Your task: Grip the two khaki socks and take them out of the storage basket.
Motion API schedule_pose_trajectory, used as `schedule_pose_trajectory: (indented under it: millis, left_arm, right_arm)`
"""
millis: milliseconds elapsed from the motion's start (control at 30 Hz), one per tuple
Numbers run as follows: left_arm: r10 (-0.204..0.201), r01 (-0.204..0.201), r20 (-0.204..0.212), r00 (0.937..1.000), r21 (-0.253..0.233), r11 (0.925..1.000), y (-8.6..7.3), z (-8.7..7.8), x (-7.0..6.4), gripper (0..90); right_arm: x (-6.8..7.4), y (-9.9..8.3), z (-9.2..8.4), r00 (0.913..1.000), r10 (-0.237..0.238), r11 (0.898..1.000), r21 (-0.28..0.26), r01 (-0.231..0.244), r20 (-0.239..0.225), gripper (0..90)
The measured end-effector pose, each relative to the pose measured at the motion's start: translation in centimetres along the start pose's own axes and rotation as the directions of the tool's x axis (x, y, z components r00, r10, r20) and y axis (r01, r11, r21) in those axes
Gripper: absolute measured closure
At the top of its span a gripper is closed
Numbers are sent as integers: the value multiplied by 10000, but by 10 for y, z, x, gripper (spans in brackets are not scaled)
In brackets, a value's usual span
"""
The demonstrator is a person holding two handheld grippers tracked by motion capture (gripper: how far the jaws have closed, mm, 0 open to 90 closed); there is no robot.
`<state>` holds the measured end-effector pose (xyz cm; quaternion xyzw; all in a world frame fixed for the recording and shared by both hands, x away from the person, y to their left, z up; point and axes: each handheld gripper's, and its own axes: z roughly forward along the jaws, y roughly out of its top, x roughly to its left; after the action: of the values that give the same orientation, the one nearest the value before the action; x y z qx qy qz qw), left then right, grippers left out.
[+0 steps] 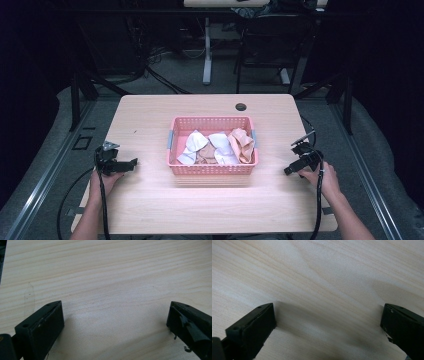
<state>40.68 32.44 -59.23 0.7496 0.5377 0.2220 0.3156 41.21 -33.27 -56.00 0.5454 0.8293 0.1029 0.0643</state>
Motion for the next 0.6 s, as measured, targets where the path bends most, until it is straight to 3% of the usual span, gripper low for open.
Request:
schedule_pose_trajectory:
  millis: [333,367,500,567,600]
  left_arm:
    - [-15,15,44,10000,27,10000,0,0,0,10]
    - [-19,19,44,10000,26,10000,0,0,0,10]
    - [-16,16,45,10000,28,10000,0,0,0,10]
    - [-16,16,47,10000,29,10000,0,0,0,10]
    - [-15,15,47,10000,28,10000,0,0,0,10]
  right_arm:
    - [0,2,0,10000,-18,9999,148,17,61,0]
    - [1,1,2,9999,164,9999,-41,-163,27,0]
    - [0,4,1,10000,30,9995,299,-33,86,0]
    - [0,6,-1,10000,-34,9988,495,32,33,43]
    - [1,5,0,9999,122,9998,163,-121,-62,69]
